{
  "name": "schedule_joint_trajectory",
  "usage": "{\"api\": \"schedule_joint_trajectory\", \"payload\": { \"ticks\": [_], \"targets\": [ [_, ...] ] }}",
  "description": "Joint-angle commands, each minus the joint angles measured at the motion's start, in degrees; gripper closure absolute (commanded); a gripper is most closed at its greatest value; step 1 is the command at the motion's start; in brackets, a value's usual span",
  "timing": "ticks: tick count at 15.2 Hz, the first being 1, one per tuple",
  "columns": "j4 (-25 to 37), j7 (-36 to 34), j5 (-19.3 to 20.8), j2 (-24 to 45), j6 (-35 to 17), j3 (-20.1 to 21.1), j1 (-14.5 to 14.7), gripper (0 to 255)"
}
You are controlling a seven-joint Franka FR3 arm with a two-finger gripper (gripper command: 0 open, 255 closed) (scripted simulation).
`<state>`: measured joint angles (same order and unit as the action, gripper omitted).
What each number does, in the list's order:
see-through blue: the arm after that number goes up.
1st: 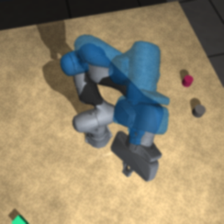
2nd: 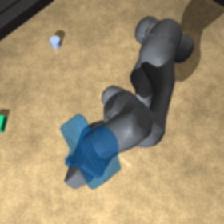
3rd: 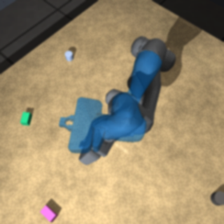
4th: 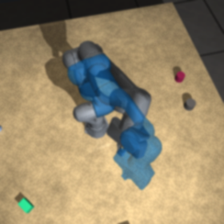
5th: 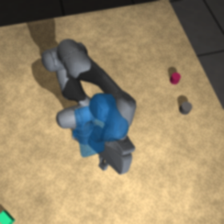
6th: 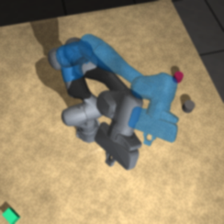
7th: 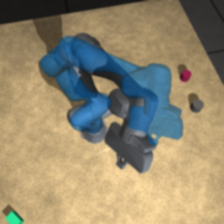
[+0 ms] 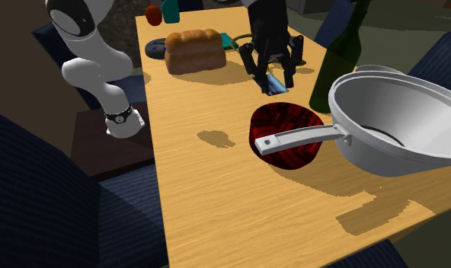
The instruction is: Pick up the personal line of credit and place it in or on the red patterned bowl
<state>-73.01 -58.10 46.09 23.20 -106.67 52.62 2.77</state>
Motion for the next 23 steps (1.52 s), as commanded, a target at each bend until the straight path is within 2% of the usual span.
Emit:
{"api": "schedule_joint_trajectory", "payload": {
  "ticks": [1,4,8,13,20,23],
  "targets": [
    [9.62,0.56,4.75,6.87,3.97,-2.25,6.83,255],
    [31.11,5.78,10.38,18.5,10.8,-6.69,19.5,255],
    [22.46,2.67,9.24,15.91,6.68,-5.73,15.23,255],
    [15.03,-0.22,8.78,14.2,2.5,-5.14,11.81,255],
    [6.83,-3.9,9.09,13.04,-2.91,-5.02,8.57,255],
    [6.83,-3.9,9.09,13.04,-2.91,-5.02,8.57,255]
  ]
}}
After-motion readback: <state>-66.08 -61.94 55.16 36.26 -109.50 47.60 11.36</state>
